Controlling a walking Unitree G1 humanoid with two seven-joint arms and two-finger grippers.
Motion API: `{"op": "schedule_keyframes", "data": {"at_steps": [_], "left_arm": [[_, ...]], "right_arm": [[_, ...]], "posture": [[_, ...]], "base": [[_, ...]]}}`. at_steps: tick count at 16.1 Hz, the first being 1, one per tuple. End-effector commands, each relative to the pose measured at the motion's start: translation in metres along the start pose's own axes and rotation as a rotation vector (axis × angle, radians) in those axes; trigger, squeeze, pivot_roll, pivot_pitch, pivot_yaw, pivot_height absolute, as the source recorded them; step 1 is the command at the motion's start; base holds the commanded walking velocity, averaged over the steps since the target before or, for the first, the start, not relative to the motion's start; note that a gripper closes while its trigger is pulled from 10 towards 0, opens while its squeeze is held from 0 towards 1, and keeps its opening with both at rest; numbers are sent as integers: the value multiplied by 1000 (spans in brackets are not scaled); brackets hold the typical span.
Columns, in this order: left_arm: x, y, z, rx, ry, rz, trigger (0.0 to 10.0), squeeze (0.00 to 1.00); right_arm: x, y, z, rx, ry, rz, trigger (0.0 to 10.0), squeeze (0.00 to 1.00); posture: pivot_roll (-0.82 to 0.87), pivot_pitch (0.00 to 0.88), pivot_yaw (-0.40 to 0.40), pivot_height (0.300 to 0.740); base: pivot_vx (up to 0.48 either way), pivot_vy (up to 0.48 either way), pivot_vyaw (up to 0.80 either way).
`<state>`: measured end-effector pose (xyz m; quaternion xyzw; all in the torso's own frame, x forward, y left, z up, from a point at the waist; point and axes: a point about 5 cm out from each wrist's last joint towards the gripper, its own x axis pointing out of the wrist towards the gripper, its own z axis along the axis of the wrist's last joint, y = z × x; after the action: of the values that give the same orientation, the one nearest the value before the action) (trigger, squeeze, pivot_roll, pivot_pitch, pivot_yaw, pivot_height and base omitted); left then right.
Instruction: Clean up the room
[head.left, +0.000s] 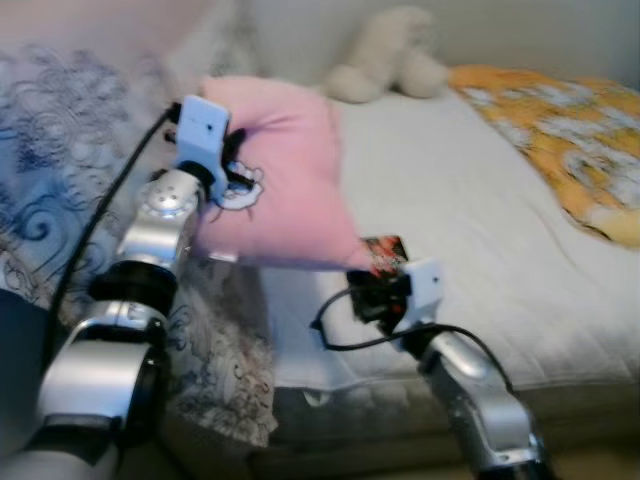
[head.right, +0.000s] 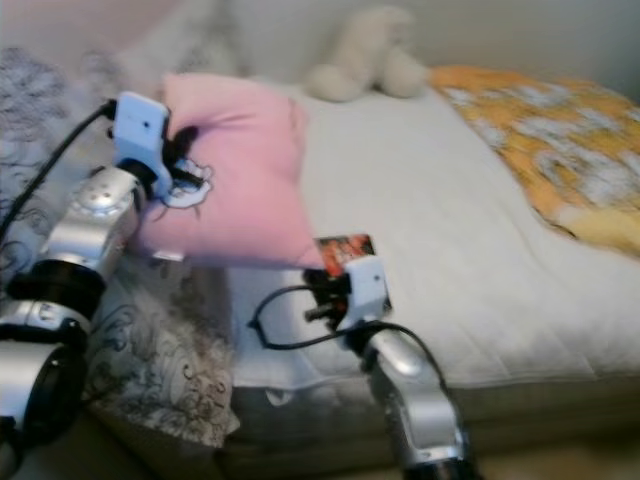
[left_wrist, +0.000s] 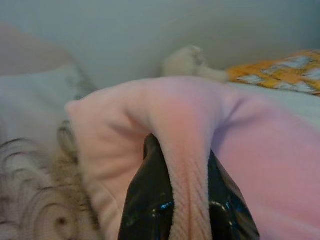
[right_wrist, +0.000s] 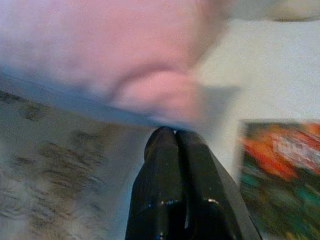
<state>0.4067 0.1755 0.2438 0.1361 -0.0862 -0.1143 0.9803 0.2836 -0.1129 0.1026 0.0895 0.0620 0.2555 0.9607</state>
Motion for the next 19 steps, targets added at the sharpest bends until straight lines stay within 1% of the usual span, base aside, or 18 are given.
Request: {"op": "schedule_keyframes", "data": {"at_steps": [1, 2, 3, 4, 5, 6, 8, 9, 11, 13, 14, 17, 18, 19], "left_arm": [[-2, 16, 13, 29, -48, 41, 0, 0], [-2, 16, 13, 29, -48, 41, 0, 0], [3, -16, -23, 49, 104, 37, 10000, 0], [-3, -60, -61, 93, 258, 21, 10000, 0], [-6, -75, -69, 53, 282, 14, 10000, 0], [-7, -80, -70, 2, 278, 13, 10000, 0], [-8, -83, -72, -48, 272, 17, 10000, 0], [-10, -89, -74, -42, 265, 13, 10000, 0], [-11, -98, -75, -4, 244, 23, 10000, 0], [-11, -100, -73, -1, 224, 42, 10000, 0], [-10, -100, -70, -36, 215, 81, 10000, 0], [-9, -102, -67, -99, 213, 115, 10000, 0], [-9, -101, -67, -128, 221, 143, 10000, 0], [-8, -99, -66, -140, 218, 162, 10000, 0]], "right_arm": [[0, -2, 1, 12, -5, -11, 10000, 0], [0, -2, 1, 12, -5, -11, 10000, 0], [-7, 2, -10, 13, 45, 7, 10000, 0], [-16, 6, -24, 17, 103, 30, 10000, 0], [-18, 8, -27, 20, 114, 34, 10000, 0], [-18, 8, -28, 22, 115, 35, 10000, 0], [-17, 9, -28, 25, 113, 35, 10000, 0], [-15, 10, -27, 27, 111, 37, 10000, 0], [-13, 11, -26, 18, 111, 49, 10000, 0], [-12, 10, -25, 13, 110, 51, 10000, 0], [-12, 10, -24, 6, 111, 55, 10000, 0], [-11, 11, -23, -5, 108, 69, 10000, 0], [-10, 11, -22, -8, 106, 71, 10000, 0], [-10, 12, -22, -10, 104, 73, 10000, 0]], "posture": [[173, 0, 3, 740], [173, 0, 3, 740], [118, 15, 9, 740], [121, 13, 11, 740], [122, 11, 13, 740], [125, 12, 13, 740], [130, 14, 11, 740], [140, 15, 9, 740], [147, 15, 6, 740], [153, 16, 2, 740], [154, 17, 0, 740], [154, 17, -1, 740], [154, 17, 0, 740], [155, 17, -1, 740]], "base": [[0, 480, 0], [0, 480, 0], [0, 0, 0], [0, 0, 0], [0, 0, 0], [0, 0, 0], [0, -159, 0], [0, -480, 0], [0, -480, 0], [0, -476, 297], [0, -472, 525], [0, -470, 488], [0, -458, 444], [0, -454, 450]]}}
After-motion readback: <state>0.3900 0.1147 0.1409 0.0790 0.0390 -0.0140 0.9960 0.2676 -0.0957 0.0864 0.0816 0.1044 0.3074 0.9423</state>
